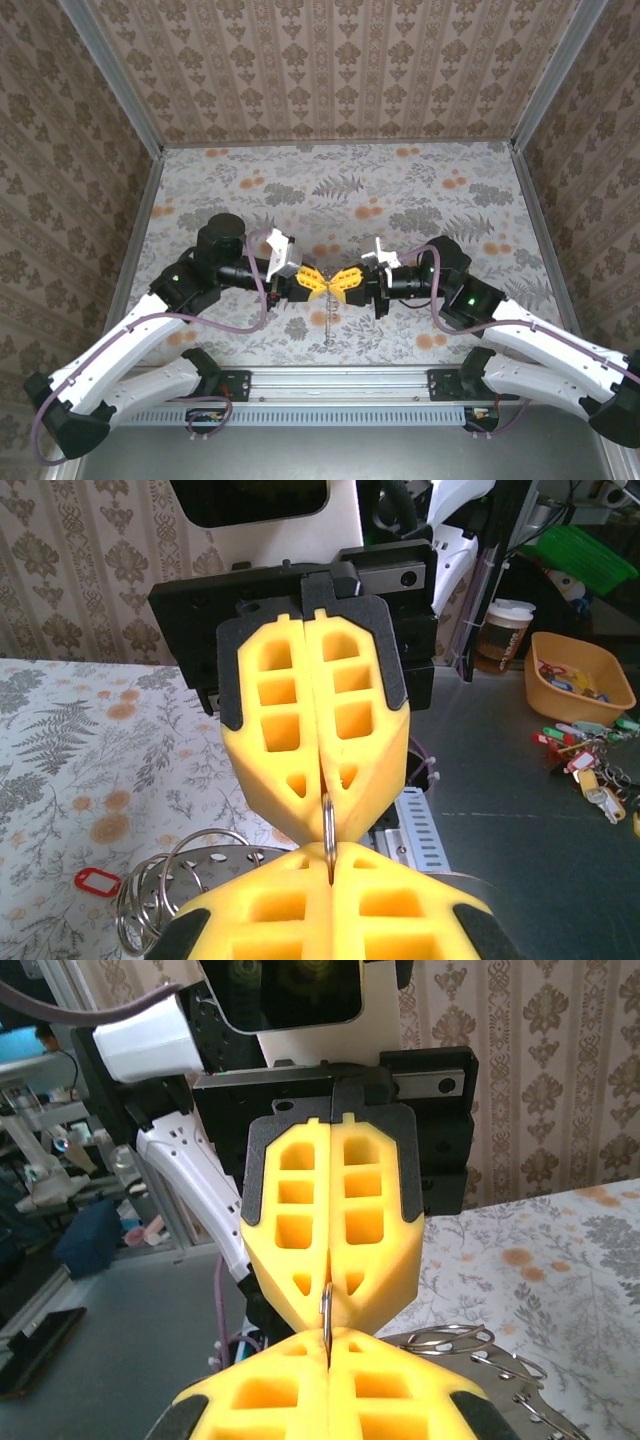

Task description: Put the keys on the keyring

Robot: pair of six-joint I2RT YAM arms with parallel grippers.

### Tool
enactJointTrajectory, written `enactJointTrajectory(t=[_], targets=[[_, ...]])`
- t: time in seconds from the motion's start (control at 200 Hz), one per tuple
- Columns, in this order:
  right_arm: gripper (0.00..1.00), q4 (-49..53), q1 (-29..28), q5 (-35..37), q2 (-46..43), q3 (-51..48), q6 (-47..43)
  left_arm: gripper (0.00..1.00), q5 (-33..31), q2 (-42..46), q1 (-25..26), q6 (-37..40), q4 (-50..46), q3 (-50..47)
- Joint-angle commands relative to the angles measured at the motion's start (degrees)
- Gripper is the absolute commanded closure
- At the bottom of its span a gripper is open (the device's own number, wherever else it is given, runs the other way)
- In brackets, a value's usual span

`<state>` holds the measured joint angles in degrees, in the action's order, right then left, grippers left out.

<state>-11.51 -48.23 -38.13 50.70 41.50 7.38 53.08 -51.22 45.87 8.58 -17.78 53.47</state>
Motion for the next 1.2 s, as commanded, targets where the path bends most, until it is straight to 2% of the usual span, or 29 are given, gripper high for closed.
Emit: enactJointTrajectory(t=[0.0, 0.21, 0.655, 0.68, 0.705, 0.87, 0.91, 0.975, 1.015, 1.105, 1.195], targets=[[1.0, 8.7, -0.4, 0.0, -1.7, 4.4, -7.5, 0.97, -2.7, -0.1, 0.4, 3.3, -3.6, 2.8], [1.0, 15.7, -1.1, 0.8, -0.6, 7.5, -12.1, 0.96, -4.9, -1.9, 2.6, 5.4, -6.5, 5.0], [1.0, 17.4, -2.3, 2.6, 0.6, 8.5, -14.4, 0.93, -5.3, -4.4, 3.9, 6.4, -7.2, 6.4], [1.0, 17.4, -2.3, 2.5, 0.6, 8.5, -14.5, 0.94, -5.3, -4.4, 4.0, 6.5, -7.2, 6.4], [1.0, 17.3, -2.3, 2.5, 0.7, 8.4, -14.5, 1.0, -4.9, -4.5, 4.0, 6.7, -7.4, 6.5], [1.0, 17.3, -2.3, 4.2, -0.6, 7.7, -14.1, 1.0, -4.5, -4.6, 4.2, 8.9, -9.6, 7.5], [0.9, 17.5, -2.2, 5.3, -1.4, 7.2, -13.9, 1.0, -4.8, -4.2, 4.2, 9.5, -10.2, 7.7], [0.67, 17.4, -2.2, 7.7, -3.0, 5.7, -12.5, 1.0, -5.3, -3.6, 4.2, 10.4, -11.0, 8.1], [0.58, 17.3, -2.0, 9.3, -4.1, 4.8, -11.2, 1.0, -5.8, -3.3, 4.2, 11.0, -11.8, 8.5], [0.43, 16.4, -0.5, 11.5, -7.0, 2.2, -7.4, 1.0, -6.8, -2.7, 4.2, 12.8, -13.9, 9.1], [0.38, 15.8, 2.0, 13.6, -10.2, -0.5, -3.8, 1.0, -7.8, -1.6, 4.3, 14.9, -15.7, 9.9]])
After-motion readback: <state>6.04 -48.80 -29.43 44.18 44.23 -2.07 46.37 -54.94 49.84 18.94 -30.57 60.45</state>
